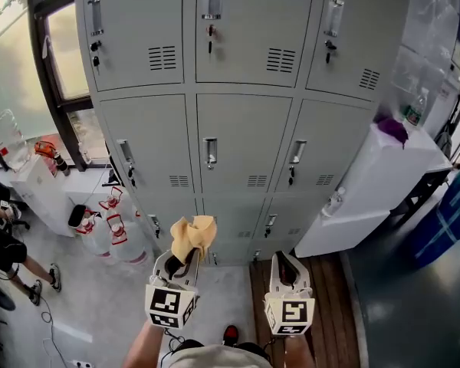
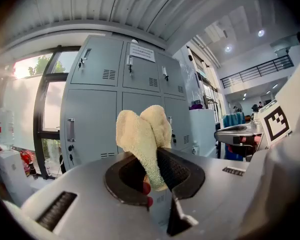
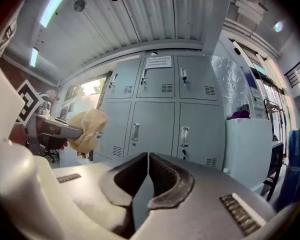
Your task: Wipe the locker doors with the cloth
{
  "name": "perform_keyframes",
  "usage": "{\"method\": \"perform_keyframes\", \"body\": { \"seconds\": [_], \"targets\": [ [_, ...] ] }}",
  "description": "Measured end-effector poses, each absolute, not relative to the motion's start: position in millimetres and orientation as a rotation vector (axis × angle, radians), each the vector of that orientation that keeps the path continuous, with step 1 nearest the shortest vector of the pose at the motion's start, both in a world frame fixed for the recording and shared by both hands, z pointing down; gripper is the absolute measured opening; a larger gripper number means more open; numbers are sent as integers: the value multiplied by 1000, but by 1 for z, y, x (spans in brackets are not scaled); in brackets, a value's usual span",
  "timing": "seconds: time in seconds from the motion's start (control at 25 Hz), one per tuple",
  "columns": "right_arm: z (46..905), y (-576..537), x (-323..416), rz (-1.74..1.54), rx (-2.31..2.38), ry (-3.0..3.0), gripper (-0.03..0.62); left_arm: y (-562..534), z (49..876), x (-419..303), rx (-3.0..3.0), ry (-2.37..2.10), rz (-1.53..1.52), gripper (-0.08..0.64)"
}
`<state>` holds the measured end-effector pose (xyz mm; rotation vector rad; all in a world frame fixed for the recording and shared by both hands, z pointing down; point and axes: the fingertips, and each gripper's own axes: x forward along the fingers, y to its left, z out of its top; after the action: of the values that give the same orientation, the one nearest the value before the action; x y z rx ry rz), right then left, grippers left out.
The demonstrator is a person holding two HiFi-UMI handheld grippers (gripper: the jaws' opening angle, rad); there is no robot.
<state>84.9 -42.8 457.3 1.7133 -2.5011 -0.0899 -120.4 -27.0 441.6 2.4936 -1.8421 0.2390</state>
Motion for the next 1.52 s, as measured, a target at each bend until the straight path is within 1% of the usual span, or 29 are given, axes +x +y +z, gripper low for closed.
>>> {"method": "perform_keyframes", "body": {
  "seconds": [0.32, 0.92, 1.2, 1.52],
  "targets": [
    [451, -99, 112, -101, 1682, -2556, 25, -77, 429, -85, 2493, -1887, 220, 75],
    [439, -177, 128, -125, 1696, -2582, 25, -158, 422, -59, 2496, -1866, 216, 75],
    [415, -208, 134, -132, 1737, -2580, 25, -198, 383, -31, 2613, -1817, 160, 75],
    [407, -231, 142, -171, 1775, -2533, 25, -248, 328, 8, 2766, -1767, 81, 75]
  ]
}}
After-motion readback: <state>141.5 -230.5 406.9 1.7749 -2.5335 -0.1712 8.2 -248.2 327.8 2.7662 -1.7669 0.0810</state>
